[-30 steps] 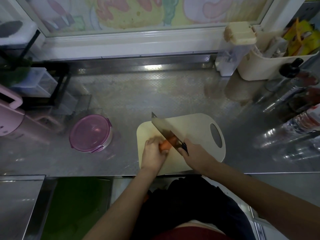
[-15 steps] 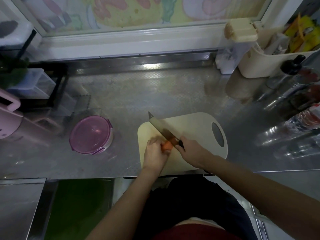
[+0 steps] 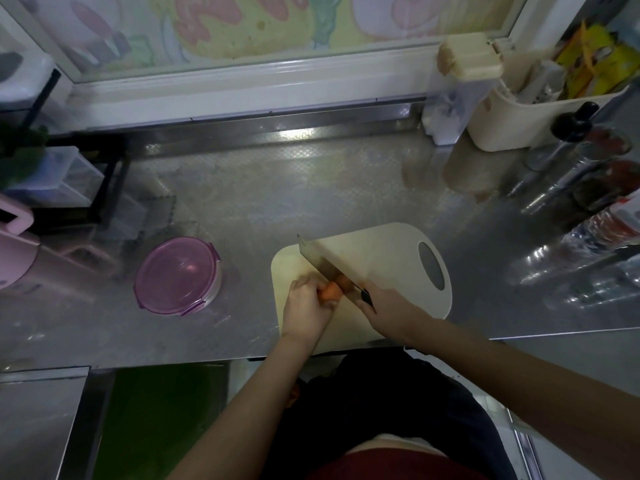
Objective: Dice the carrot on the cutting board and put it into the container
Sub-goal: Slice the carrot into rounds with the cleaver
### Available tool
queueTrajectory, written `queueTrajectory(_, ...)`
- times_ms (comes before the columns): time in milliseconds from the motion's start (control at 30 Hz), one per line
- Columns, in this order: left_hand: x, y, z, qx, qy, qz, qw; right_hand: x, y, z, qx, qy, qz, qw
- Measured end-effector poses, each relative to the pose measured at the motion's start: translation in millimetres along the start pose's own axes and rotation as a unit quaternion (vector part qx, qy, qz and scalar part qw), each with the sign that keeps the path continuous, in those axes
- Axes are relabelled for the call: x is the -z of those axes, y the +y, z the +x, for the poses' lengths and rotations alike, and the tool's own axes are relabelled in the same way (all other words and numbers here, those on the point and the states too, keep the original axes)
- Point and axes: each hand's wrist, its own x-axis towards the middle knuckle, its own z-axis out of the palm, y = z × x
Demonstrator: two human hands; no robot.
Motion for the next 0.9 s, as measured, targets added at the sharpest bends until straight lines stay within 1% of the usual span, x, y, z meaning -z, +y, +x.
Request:
queueTrajectory(233,2,2,-1,-0.002,0.003,-0.005,1.000,-15,1,5,0.008,0.030,-0.005,1.000)
queueTrajectory(533,4,2,-2,0.002,0.003,-0.010,1.000,-4,2,10,-0.003,0.034,0.042,0.999)
queueTrajectory(667,4,2,-3,0.011,0.004,-0.015,1.000,-1,-1,10,-0.009,0.064,0.066,0.996)
queueTrajectory(733,5,3,-3,0.012,0.005,-0.017,1.000,3,-3,7,-0.004,0.077,0.083,0.994)
queueTrajectory(900,3,4,-5,0.022,0.019,-0.039,0.999,8,-4,-1,0.014,0.081,0.079,0.993)
